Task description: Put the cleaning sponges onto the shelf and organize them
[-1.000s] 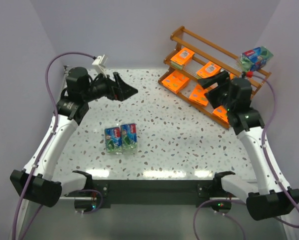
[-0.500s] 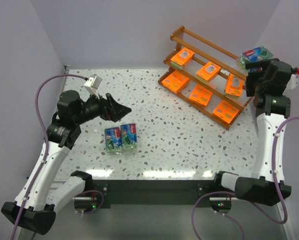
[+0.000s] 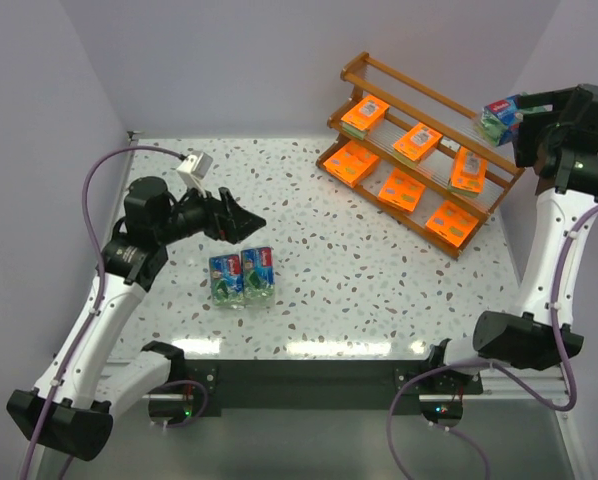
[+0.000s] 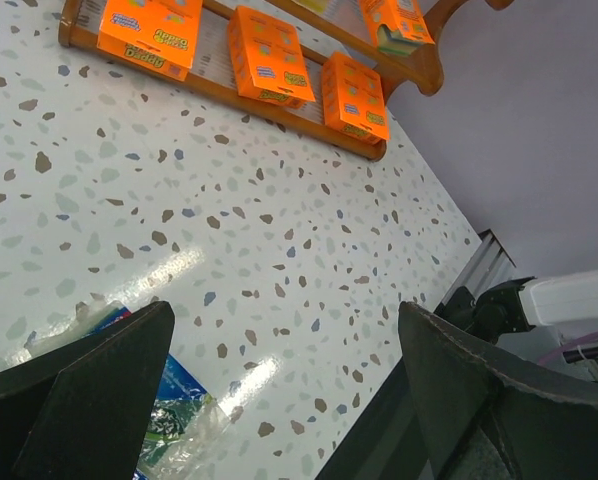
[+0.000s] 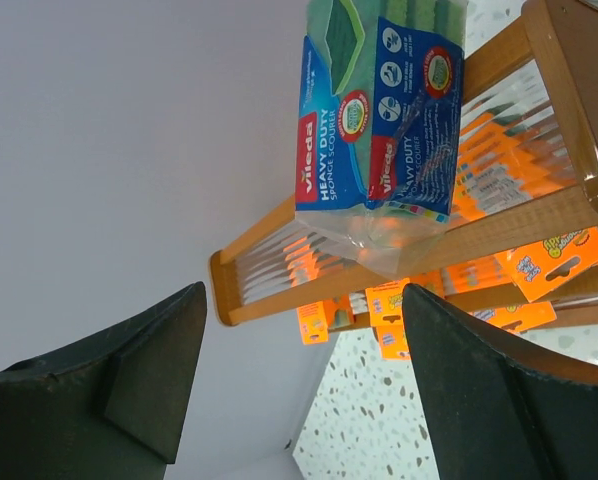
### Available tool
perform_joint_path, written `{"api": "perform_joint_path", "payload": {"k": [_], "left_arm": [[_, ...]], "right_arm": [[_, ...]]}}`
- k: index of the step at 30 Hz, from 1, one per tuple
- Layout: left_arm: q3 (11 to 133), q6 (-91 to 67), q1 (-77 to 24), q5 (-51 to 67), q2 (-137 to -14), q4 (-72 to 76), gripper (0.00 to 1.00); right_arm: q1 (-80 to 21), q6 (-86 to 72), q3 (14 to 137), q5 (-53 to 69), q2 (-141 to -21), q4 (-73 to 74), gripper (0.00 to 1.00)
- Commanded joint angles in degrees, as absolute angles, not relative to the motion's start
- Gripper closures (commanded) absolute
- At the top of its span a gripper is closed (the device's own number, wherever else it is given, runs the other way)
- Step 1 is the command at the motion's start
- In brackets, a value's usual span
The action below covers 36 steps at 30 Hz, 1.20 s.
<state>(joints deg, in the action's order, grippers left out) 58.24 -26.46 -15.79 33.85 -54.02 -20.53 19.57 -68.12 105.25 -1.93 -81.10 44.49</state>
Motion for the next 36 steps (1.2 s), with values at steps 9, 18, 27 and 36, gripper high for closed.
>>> {"api": "perform_joint_path", "payload": {"k": [9,18,27,36], "left_arm": [[58.5,-22.5,-15.7,36.5,-56.5,-16.5,0.0],[58.8,-21.9,-14.5,38.2,-58.7,-15.7,0.0],[58.5,-22.1,-12.8,39.3,-59.6,-14.9,0.0],[57.7,-23.6,-11.9,40.5,-60.4,-13.0,0.0]], "right_arm": [[20.2,-63.0,119.0,1.6,-88.1,56.2,0.18],[20.2,-60.0,118.0,1.8,-89.7,55.9,0.22],[20.1,-58.2,116.4,2.2,-92.1,53.5,0.3],[20.2,-57.4,114.3,2.4,-93.2,49.2,0.36]]}}
